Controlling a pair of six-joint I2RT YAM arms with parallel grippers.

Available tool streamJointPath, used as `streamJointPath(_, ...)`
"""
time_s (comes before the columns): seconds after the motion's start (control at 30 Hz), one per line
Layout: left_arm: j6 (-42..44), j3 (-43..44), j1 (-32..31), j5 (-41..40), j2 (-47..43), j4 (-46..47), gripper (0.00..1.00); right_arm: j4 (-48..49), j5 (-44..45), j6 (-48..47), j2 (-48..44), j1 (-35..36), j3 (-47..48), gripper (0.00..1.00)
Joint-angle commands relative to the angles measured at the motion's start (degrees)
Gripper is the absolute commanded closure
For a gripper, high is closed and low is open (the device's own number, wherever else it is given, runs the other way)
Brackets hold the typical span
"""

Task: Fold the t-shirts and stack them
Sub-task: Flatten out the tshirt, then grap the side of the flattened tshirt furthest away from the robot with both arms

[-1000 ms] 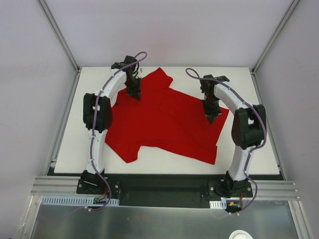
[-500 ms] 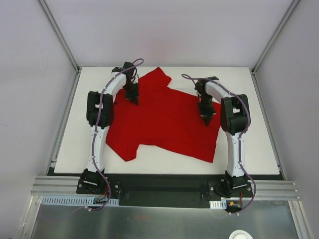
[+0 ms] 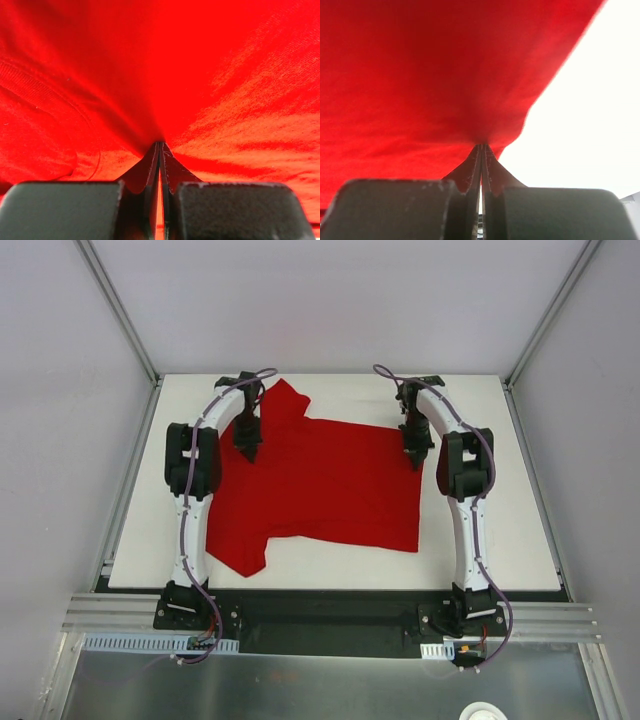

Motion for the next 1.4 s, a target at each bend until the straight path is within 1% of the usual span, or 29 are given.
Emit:
streamJointPath(0.0, 0.0, -4.2, 0.0, -3.0, -3.0, -5.1, 1.0, -3.6, -0.6, 0.7, 0.9, -1.1, 3.9, 0.99)
streamJointPath(0.13, 0.2, -4.7, -1.2, -2.8, -3.3, -4.8, 1.0, -3.0, -1.2, 0.6, 1.2, -1.5, 5.5, 0.99)
streamJointPath(0.37, 0.1, -1.0, -2.4, -2.8, -3.2, -5.8, 1.0, -2.9, -1.5, 0.1, -0.4, -1.6, 5.8, 0.99)
streamJointPath(0.47, 0.7, 0.7, -2.6, -1.9, -5.2, -4.3, 1.0, -2.2, -2.5, -0.5, -4.2, -1.5, 5.4, 0.99)
streamJointPath(0.5, 0.6, 2.4, -2.7, -1.9, -6.9, -4.1, 1.0, -1.9, -3.0, -0.8, -7.4, -1.5, 5.3, 0.98)
streamJointPath(0.57, -0.1, 3.4, -2.8, -0.9, -10.7, -1.9, 1.0, 0.6, -4.3, -1.3, -11.0, -1.5, 3.3, 0.87)
streamJointPath(0.6, -0.8, 4.3, -2.8, -0.9, -12.0, -0.8, 0.89, 0.9, -4.3, -1.3, -13.3, -1.5, 3.4, 0.79)
streamJointPath(0.63, -1.7, 4.6, -2.9, -0.9, -13.1, 0.3, 0.78, 1.3, -4.5, -1.3, -14.0, -1.5, 3.7, 0.62)
streamJointPath(0.67, -2.6, 5.9, -3.0, -0.8, -14.8, 2.3, 0.64, 1.5, -5.4, -1.3, -14.8, -1.5, 4.4, 0.52)
streamJointPath(0.7, -3.4, 6.2, -3.1, -1.1, -15.5, 3.7, 0.46, 1.9, -5.9, -1.3, -14.8, -1.5, 4.9, 0.44)
streamJointPath(0.73, -4.2, 6.8, -3.3, -1.3, -15.9, 5.2, 0.24, 2.7, -6.5, -1.3, -14.9, -1.5, 5.3, 0.32)
streamJointPath(0.77, -4.4, 8.8, -3.5, -2.4, -15.8, 6.8, 0.16, 3.2, -6.5, -0.9, -14.7, -1.6, 6.1, 0.28)
streamJointPath(0.8, -4.2, 10.3, -3.6, -2.9, -15.1, 7.5, 0.11, 4.0, -6.5, -0.8, -14.6, -1.6, 6.3, 0.25)
streamJointPath(0.83, -4.1, 12.0, -3.6, -3.2, -14.4, 7.6, 0.07, 5.2, -6.6, -0.7, -14.3, -1.6, 6.7, 0.17)
streamJointPath(0.87, -4.3, 14.3, -3.0, -2.5, -12.3, 7.9, 0.01, 5.9, -6.5, -0.3, -13.6, -1.6, 7.7, 0.14)
streamJointPath(0.93, -6.2, 15.4, -2.1, -0.9, -10.3, 8.3, 0.01, 6.3, -6.5, 0.1, -11.7, -1.6, 9.7, 0.06)
streamJointPath(0.97, -6.7, 16.7, -1.6, -0.9, -7.9, 8.3, 0.01, 6.0, -6.5, 0.4, -9.3, -1.9, 10.8, 0.05)
streamJointPath(1.0, -7.2, 17.2, -1.3, 1.9, -6.8, 8.9, 0.01, 5.7, -6.5, 0.9, -7.9, -2.1, 12.9, 0.05)
streamJointPath(1.03, -8.1, 18.0, -0.9, 3.4, -5.4, 9.0, 0.01, 4.8, -9.0, 1.4, -6.8, -2.5, 13.6, 0.04)
streamJointPath(1.13, -10.1, 24.1, 0.3, 8.6, 0.5, 9.0, 0.01, 4.6, -11.6, 3.3, -3.7, -3.5, 13.4, 0.03)
streamJointPath(1.17, -10.8, 27.9, 0.5, 9.6, 3.5, 9.3, 0.01, 4.7, -12.2, 3.5, -2.7, -3.8, 13.2, 0.03)
streamJointPath(1.2, -11.8, 29.6, 1.8, 14.1, 4.7, 9.8, 0.01, 4.4, -13.4, 3.7, -2.0, -4.0, 13.6, 0.03)
streamJointPath(1.23, -14.9, 30.8, 2.5, 15.7, 5.9, 11.4, 0.01, 4.4, -14.3, 4.6, -1.7, -4.8, 13.7, 0.03)
streamJointPath(1.27, -16.1, 31.4, 3.0, 17.0, 6.7, 13.1, 0.01, 4.5, -15.5, 4.9, -1.4, -5.2, 13.7, 0.03)
streamJointPath(1.3, -17.3, 31.3, 4.0, 17.9, 6.7, 14.5, 0.01, 4.6, -16.4, 4.9, -1.3, -5.8, 13.8, 0.02)
streamJointPath(1.37, -16.3, 30.6, 4.1, 16.0, 5.8, 18.4, 0.01, 4.9, -17.1, 4.9, -1.2, -7.2, 14.1, 0.02)
